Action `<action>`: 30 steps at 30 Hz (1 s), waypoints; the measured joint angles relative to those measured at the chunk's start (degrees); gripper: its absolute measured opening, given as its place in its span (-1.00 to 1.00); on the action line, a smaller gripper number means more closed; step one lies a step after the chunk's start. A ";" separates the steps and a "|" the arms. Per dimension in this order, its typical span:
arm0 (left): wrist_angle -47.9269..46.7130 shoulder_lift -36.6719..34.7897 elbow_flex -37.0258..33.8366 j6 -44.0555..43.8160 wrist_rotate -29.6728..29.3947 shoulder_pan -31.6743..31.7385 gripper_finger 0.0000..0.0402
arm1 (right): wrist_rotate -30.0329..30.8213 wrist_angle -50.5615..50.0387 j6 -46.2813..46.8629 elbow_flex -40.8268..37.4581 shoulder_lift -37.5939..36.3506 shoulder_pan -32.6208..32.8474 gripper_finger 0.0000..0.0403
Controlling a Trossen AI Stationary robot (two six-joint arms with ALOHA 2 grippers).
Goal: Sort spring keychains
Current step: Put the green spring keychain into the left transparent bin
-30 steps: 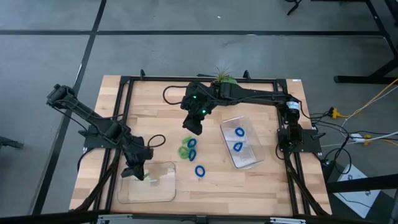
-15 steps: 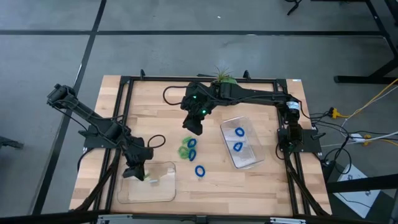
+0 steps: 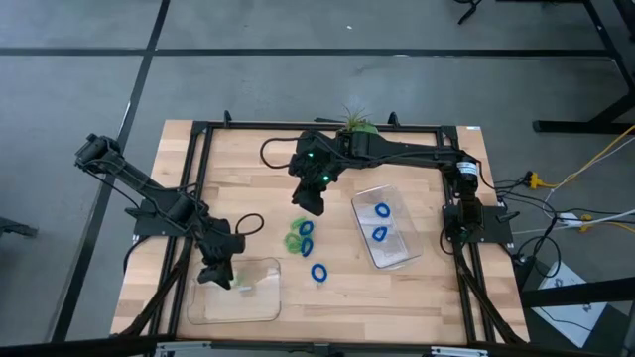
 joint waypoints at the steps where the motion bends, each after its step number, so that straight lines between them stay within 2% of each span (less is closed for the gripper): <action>1: 0.01 0.00 0.00 0.01 -0.01 0.00 -0.05 | 0.00 -0.14 -0.02 0.00 0.00 0.00 -0.54; 11: 0.01 0.00 0.00 2.93 -1.24 0.75 -0.13 | -0.04 -4.45 -1.41 0.00 0.00 0.00 -0.54; 23: 2.35 0.00 0.00 3.29 -3.29 6.02 -0.27 | -0.66 -7.30 -0.38 0.00 0.02 0.00 -0.54; 30: 6.79 0.00 0.00 8.40 -5.46 9.46 -0.42 | -0.33 -12.63 -1.67 0.00 0.02 2.58 -0.54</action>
